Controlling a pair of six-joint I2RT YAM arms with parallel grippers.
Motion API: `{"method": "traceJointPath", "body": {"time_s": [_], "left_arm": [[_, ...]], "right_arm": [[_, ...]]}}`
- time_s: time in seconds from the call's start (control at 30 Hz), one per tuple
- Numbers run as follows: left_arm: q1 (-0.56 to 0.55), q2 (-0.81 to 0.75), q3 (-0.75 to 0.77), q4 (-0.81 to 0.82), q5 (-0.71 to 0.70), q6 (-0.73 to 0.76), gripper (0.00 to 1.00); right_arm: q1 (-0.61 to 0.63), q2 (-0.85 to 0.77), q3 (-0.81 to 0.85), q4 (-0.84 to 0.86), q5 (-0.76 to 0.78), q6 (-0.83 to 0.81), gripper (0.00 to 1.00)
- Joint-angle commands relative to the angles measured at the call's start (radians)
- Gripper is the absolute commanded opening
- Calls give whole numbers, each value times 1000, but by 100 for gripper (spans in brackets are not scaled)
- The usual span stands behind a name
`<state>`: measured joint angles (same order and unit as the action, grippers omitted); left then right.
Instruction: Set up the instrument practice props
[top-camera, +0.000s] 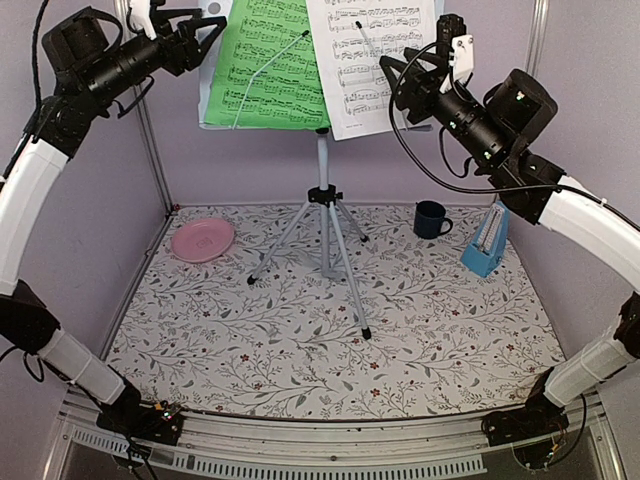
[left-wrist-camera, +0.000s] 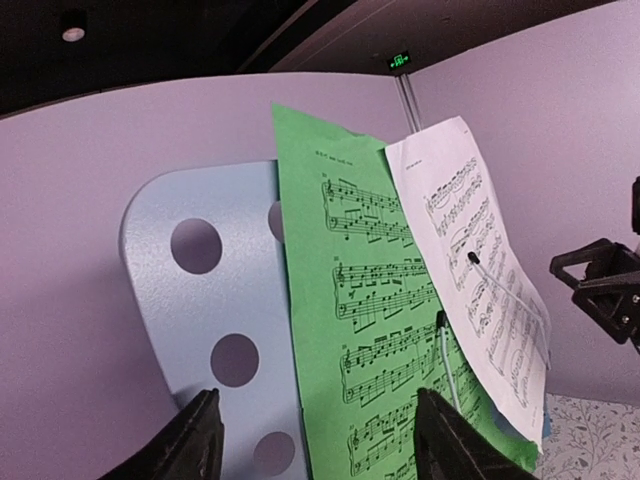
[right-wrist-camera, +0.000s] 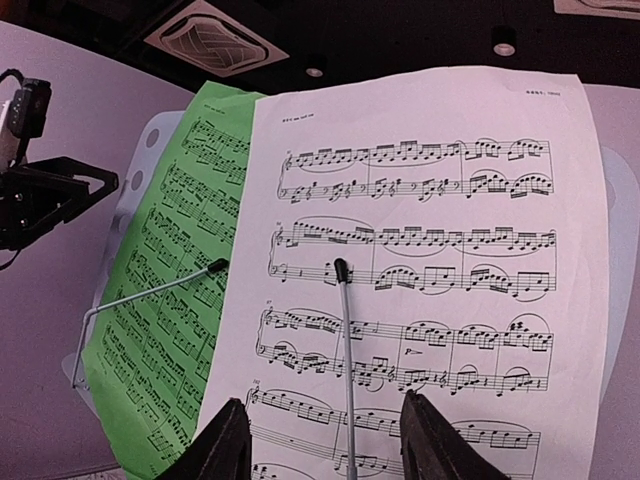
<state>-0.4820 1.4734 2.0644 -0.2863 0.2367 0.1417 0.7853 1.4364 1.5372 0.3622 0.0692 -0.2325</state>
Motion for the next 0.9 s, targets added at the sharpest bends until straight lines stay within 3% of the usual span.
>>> {"method": "traceJointPath", "body": {"time_s": [0.0,0.87], "left_arm": [[34,40,32,27,54,10,65],[24,159,98,44,182,-84,45]], "right_arm": [[3,16,-4,-2,18,-3,53],[2,49,20,-3,9,-12,50]]}}
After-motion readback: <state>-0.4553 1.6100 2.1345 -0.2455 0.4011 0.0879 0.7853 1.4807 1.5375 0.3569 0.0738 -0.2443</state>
